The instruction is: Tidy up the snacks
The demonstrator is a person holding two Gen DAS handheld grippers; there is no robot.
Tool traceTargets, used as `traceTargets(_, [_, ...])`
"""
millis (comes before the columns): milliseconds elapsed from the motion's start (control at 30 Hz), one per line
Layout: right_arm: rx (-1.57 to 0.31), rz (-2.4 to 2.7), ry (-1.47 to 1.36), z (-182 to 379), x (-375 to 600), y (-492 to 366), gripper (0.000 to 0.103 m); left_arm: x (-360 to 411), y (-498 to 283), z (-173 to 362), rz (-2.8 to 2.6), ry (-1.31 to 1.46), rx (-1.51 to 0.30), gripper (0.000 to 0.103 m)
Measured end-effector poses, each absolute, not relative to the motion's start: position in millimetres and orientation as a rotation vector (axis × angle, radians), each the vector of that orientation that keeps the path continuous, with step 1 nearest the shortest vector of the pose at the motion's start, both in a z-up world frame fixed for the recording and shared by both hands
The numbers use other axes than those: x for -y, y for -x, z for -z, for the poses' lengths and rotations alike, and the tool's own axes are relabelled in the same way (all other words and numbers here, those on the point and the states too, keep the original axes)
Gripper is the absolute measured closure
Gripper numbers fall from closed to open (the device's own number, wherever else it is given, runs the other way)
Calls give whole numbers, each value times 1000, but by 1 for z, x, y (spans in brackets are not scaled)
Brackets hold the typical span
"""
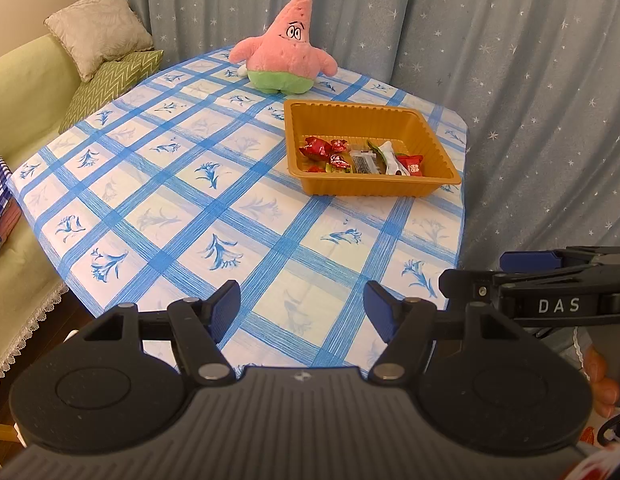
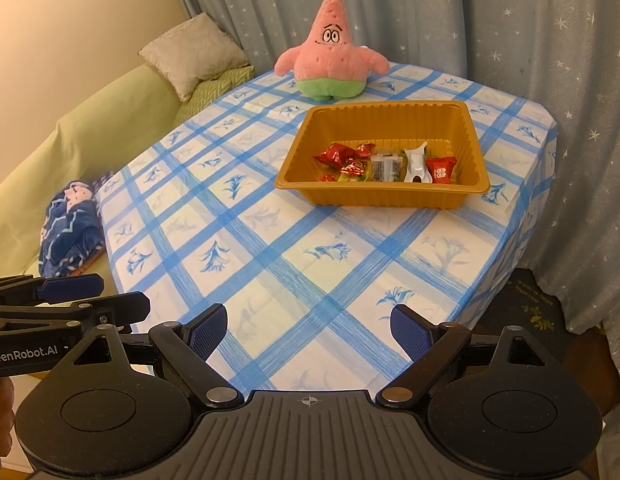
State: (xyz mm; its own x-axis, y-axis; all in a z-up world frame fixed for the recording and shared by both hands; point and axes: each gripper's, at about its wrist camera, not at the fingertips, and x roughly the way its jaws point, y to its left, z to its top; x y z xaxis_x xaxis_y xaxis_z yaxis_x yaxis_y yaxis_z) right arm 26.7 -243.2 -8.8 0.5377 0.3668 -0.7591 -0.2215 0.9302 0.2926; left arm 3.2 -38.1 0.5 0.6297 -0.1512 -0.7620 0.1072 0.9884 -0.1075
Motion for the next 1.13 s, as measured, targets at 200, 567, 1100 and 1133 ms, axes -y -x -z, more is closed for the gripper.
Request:
traceTargets(200, [-940, -352, -168, 9, 243, -27, 15, 37, -3, 0, 148, 54, -877, 37])
traceTargets(567, [-940, -351, -169, 9, 244, -28, 15, 37, -5, 0, 149, 53, -876, 37])
traceTargets(1100, [-942, -354, -171, 8, 244, -33, 15, 39, -18, -3, 141, 54, -879, 37])
traceTargets(1133, [-944, -355, -171, 8, 244, -35, 15, 38, -23, -4, 140, 55, -882, 37])
